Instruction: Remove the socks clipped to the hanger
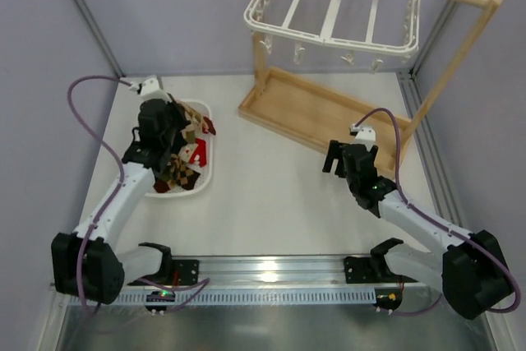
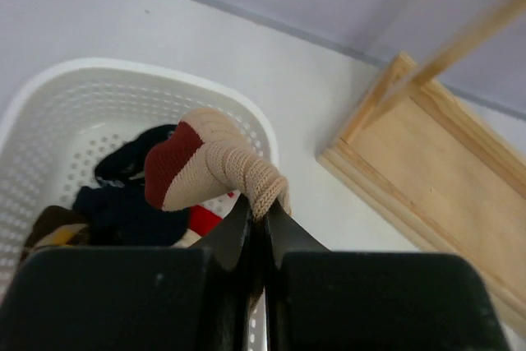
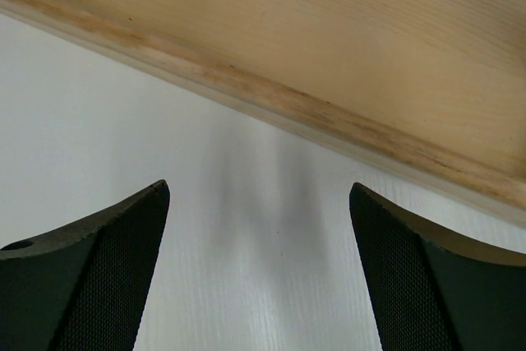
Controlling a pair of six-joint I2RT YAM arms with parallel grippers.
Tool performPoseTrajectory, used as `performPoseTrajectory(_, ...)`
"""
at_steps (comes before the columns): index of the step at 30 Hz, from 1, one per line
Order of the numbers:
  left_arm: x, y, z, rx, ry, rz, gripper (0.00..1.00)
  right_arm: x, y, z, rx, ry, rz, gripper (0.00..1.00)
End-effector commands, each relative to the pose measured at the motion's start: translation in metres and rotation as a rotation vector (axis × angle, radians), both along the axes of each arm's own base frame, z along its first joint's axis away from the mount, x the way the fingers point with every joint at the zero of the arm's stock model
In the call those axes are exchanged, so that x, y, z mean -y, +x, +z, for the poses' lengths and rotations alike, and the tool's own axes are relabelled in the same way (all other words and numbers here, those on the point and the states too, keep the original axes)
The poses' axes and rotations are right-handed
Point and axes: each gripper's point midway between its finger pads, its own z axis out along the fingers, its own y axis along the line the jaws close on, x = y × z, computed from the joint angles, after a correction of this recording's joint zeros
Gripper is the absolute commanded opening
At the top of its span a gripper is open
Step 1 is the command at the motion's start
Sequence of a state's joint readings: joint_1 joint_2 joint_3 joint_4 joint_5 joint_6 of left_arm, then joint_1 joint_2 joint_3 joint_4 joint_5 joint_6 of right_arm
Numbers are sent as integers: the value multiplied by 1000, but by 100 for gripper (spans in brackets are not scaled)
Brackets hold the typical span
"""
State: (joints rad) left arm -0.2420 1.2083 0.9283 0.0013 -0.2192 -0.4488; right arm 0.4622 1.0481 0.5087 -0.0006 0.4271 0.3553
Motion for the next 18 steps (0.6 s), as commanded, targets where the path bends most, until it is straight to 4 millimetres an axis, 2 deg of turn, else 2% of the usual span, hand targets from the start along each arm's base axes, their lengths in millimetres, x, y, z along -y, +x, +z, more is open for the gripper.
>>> performPoseTrajectory(1, -26, -22, 29, 70, -31, 70, 0, -10, 16, 9, 65, 88, -6, 90)
performPoseTrajectory(4, -43, -37, 32, 98, -29, 144, 0, -15, 17, 5, 53, 104, 15, 90)
performPoseTrajectory(7, -45, -42, 12, 66, -29, 159, 0, -18, 17, 4, 62, 123, 26, 90)
performPoseTrajectory(11, -32, -41, -19, 3, -55, 98, 0, -20, 17, 4, 63, 133, 32, 90)
performPoseTrajectory(12, -25, -45, -35, -31, -66, 64, 0, -20, 17, 5, 65, 134, 34, 90)
performPoseTrajectory(13, -22, -41, -33, -8, -81, 53, 0, -20, 16, 3, 62, 131, 36, 90)
performPoseTrajectory(15, -16, -41, -42, -19, -89, 27, 0, -20, 15, 4, 64, 132, 36, 90)
performPoseTrajectory(18, -18, -40, -51, -47, -70, 33, 0, -19, 14, 6, 66, 133, 36, 90)
